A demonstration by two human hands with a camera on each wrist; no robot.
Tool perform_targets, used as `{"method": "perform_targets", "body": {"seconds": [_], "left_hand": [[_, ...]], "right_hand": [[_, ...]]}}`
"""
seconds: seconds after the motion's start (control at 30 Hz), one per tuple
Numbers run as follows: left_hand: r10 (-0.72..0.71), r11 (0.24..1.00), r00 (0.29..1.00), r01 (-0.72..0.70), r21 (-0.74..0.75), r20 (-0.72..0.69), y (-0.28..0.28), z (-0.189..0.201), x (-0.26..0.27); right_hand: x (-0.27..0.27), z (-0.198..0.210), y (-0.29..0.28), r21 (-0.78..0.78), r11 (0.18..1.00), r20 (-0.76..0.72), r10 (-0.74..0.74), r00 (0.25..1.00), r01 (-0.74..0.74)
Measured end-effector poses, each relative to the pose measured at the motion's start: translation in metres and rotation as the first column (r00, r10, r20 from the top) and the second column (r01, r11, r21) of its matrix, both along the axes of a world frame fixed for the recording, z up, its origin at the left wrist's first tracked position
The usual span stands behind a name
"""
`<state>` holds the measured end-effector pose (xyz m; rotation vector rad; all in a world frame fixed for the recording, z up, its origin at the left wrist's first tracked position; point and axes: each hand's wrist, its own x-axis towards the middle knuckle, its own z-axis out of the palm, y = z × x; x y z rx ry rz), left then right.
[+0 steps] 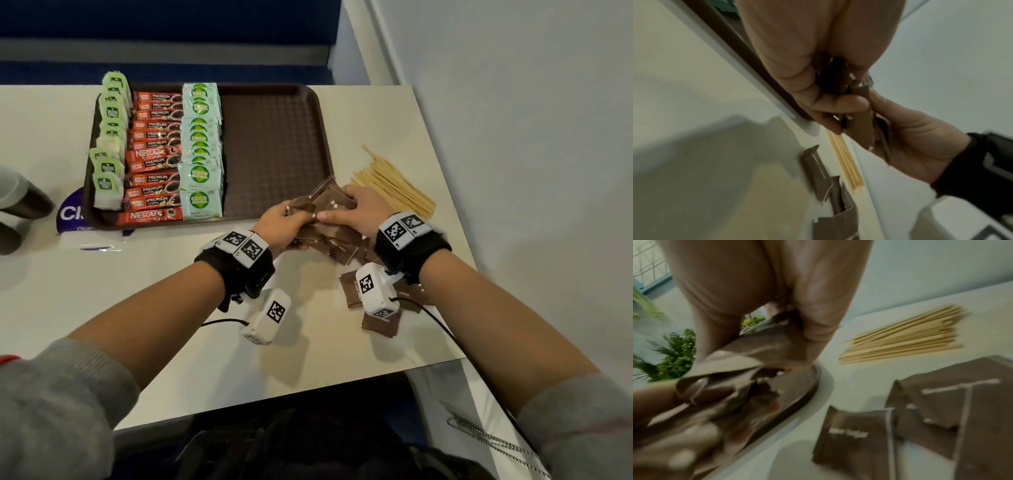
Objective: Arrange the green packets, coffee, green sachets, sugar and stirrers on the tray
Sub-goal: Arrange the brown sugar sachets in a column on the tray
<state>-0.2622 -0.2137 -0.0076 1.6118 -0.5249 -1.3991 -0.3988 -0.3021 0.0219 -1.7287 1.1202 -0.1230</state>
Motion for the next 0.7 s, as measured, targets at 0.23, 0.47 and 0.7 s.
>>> {"method": "perform_targets", "body": {"seconds": [0.23,0.47,0.7], "left_hand": [[0.185,0.982,0.974,-0.188,-0.015,-0.131,0.015,0.012,0.035],[0.217,0.975,0.951,-0.224,-0.004,-0.218,0.026,0.025,0.067],[0.254,0.965,0.948,-0.262,-0.016,-0.191,0.030,0.025,0.104]], "right_hand": [[0.060,-0.001,0.010,-0.139,0.976,-0.091,0.157,0.983,-0.169],[0.110,0.000,0.019,-0.170,0.933,-0.153,0.292,0.944,-0.316],[0.155,0.005,0.025,-0.198,0.899,-0.171,0.361,0.917,-0.391]]}}
